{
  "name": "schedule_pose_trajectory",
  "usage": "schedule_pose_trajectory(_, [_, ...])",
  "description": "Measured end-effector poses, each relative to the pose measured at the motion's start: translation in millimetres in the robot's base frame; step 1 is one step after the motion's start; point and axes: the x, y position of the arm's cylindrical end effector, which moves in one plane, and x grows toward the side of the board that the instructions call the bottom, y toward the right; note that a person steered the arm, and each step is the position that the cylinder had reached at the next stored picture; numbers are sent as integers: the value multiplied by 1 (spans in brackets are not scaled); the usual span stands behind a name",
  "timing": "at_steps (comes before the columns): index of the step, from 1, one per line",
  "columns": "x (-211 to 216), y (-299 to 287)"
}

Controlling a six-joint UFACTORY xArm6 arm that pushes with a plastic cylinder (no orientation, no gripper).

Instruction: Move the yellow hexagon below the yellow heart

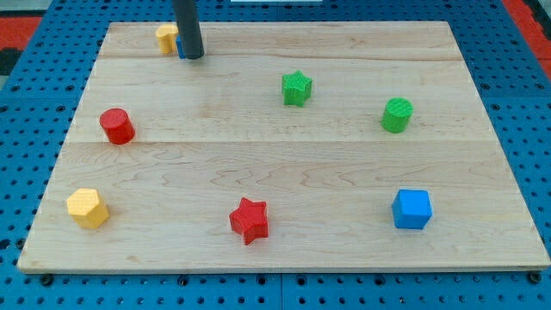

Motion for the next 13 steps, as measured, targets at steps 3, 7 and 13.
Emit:
schedule_pose_trajectory(3, [250,8])
schedule_pose_trajectory(7, [267,-107])
schedule_pose_trajectory(13, [231,31])
